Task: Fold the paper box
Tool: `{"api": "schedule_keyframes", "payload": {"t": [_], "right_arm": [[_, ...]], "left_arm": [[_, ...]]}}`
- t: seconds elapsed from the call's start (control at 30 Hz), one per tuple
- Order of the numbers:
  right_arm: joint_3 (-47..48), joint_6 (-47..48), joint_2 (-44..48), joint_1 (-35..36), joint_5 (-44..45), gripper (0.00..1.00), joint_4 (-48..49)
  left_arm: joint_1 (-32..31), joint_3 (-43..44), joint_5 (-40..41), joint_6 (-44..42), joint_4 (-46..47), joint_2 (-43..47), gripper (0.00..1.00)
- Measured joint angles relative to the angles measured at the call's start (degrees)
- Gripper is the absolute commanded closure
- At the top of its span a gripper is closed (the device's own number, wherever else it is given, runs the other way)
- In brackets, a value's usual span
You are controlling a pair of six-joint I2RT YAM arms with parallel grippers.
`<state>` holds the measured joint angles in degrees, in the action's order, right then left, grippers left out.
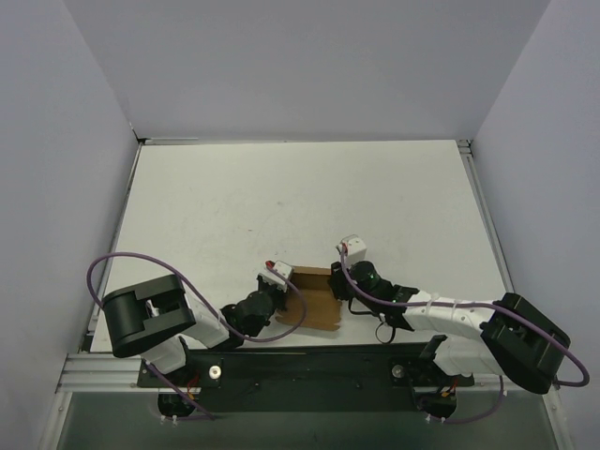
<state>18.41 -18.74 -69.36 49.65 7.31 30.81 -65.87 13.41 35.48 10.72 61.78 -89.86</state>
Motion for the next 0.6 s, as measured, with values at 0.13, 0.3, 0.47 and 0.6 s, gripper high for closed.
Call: {"api": "schedule_keyframes", "payload": {"t": [0.13, 0.3, 0.47, 0.6], "right_arm": [[0.5, -0.2, -1.6, 0.0, 1.7, 0.91, 1.1], [1.1, -1.6, -2.4, 0.0, 3.2, 0.99, 1.0], [1.4, -3.4, -2.3, 0.2, 4.0, 1.00, 0.0], [1.4, -3.9, -1.5, 0.2, 4.3, 1.00, -1.6]], "left_arm": [[0.1, 0.1, 0.3, 0.2, -0.2, -0.1, 1.00], [0.4, 1.2, 0.7, 0.9, -2.2, 0.2, 1.00], [0.5, 1.9, 0.1, 1.9, -7.1, 3.5, 0.72], [1.6, 1.8, -4.8, 2.8, -11.3, 9.2, 0.44]]}}
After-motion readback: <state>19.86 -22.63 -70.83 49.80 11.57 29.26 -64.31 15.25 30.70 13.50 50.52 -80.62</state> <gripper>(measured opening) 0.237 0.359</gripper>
